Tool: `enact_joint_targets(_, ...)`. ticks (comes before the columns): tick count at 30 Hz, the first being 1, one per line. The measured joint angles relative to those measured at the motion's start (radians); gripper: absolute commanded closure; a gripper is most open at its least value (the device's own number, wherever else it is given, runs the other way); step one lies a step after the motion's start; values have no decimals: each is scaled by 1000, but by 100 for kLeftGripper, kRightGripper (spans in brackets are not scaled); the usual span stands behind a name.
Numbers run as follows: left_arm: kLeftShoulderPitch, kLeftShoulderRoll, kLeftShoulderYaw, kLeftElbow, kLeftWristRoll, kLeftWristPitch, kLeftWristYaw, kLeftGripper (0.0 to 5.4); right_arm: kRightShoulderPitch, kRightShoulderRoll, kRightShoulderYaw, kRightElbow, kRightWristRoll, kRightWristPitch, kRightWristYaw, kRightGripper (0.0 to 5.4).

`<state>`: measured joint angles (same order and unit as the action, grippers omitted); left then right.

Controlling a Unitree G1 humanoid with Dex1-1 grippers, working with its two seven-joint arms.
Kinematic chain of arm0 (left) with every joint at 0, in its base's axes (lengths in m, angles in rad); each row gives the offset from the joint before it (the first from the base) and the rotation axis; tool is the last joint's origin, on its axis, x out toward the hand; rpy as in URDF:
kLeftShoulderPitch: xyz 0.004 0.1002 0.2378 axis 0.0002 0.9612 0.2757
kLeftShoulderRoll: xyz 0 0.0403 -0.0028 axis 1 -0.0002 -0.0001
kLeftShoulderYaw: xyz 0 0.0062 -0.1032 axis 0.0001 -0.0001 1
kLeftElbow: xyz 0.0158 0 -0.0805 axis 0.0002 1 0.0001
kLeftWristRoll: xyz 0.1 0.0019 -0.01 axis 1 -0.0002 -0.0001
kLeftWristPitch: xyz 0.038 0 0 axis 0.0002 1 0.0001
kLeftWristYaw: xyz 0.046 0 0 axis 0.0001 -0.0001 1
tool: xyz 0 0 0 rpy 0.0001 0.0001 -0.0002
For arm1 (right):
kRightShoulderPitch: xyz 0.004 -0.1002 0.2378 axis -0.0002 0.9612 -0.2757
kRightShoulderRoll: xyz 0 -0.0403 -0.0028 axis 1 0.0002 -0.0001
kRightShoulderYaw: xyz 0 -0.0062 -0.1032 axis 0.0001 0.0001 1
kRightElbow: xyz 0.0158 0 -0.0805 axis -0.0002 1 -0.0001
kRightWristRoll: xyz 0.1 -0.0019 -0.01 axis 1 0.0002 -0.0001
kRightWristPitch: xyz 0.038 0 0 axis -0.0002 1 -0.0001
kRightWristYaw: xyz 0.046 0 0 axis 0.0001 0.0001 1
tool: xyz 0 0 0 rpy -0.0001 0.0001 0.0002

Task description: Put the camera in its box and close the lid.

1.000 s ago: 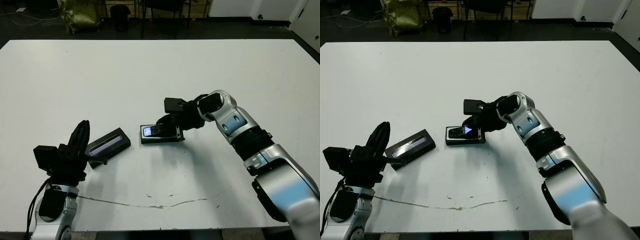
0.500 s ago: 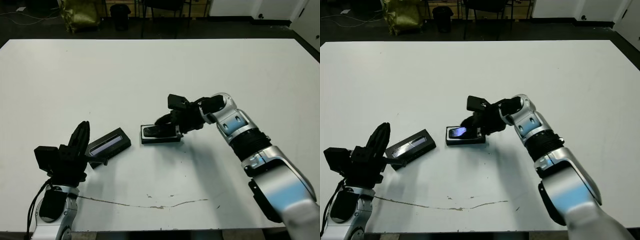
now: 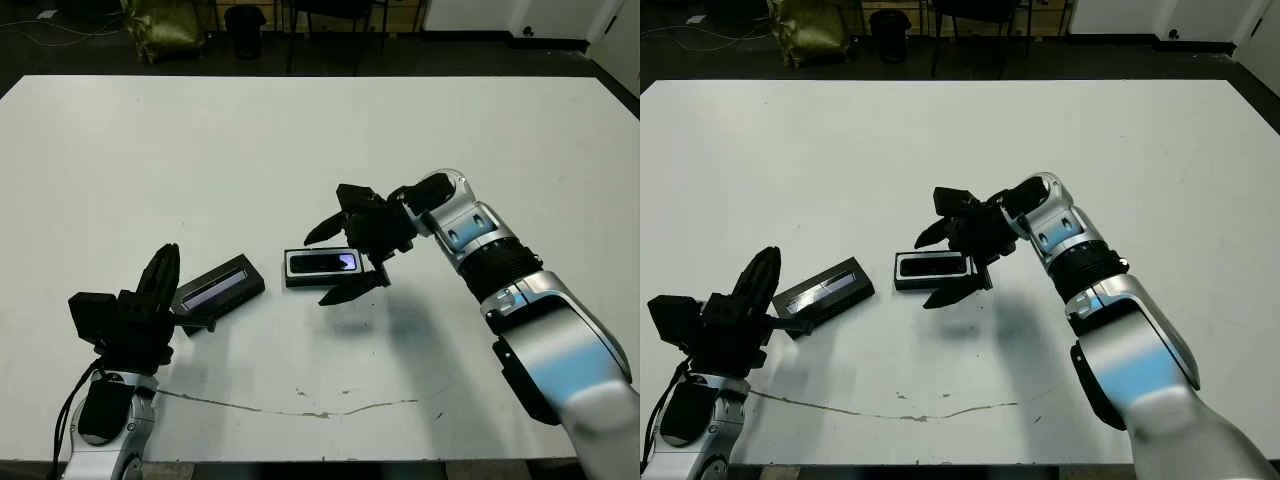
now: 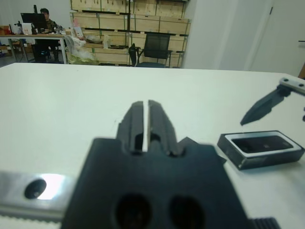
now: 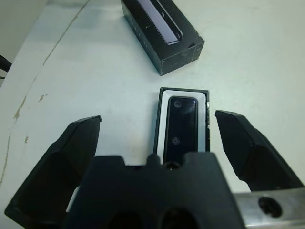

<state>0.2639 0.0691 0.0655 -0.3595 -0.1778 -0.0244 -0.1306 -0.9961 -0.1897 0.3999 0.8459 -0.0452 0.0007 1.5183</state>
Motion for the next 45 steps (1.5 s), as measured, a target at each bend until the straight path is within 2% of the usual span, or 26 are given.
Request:
enact_joint_targets(3, 0, 0, 0, 0, -1, 0, 0, 540, -11, -14, -40, -6, 20, 0, 1, 1)
enact_joint_targets(7, 1, 0, 0, -3, -1, 0, 0, 540, -20, -51, -131, -87, 88, 2, -29, 1)
enact_joint_targets(8, 0, 0, 0, -4, -1, 0, 0, 540, -18, -63, -157, -130, 104, 17, -57, 1)
enact_joint_targets(11, -1, 0, 0, -4, 0, 0, 0, 540, 20, -99, -265, -324, 163, 132, -213, 22)
enact_joint_targets(14, -2, 1, 1, -7, 0, 4, 0, 540, 130, -112, -354, -543, 210, 226, -396, 84)
enact_joint_targets(17, -1, 2, 7, -10, -5, 4, -2, 540, 290, -110, -426, -714, 249, 268, -554, 154)
enact_joint_targets(20, -5, 9, 18, -11, -8, 0, -10, 540, 411, -117, -465, -818, 277, 293, -638, 223)
enact_joint_targets(24, -5, 19, 32, -29, -15, 6, -16, 540, 528, -142, -509, -867, 360, 301, -650, 316)
enact_joint_targets(26, -1, 26, 37, -49, -15, 15, -18, 540, 596, -141, -534, -880, 393, 300, -670, 365)
enact_joint_targets(30, 7, 51, 52, -83, -15, 38, -29, 540, 754, -141, -536, -931, 404, 293, -723, 457)
enact_joint_targets(34, 20, 94, 78, -135, -38, 74, -66, 540, 842, -138, -531, -915, 433, 237, -702, 539)
enact_joint_targets(38, 39, 147, 112, -172, -88, 99, -125, 540, 896, -110, -529, -866, 455, 128, -678, 539)
enact_joint_targets(41, 56, 218, 145, -197, -169, 141, -215, 540, 913, -102, -528, -824, 456, 57, -675, 539)
enact_joint_targets(43, 60, 293, 174, -210, -222, 173, -294, 519, 923, -100, -527, -810, 453, 29, -684, 540)
enact_joint_targets(45, 62, 364, 199, -218, -236, 185, -360, 481, 926, -100, -524, -809, 449, 27, -703, 540)
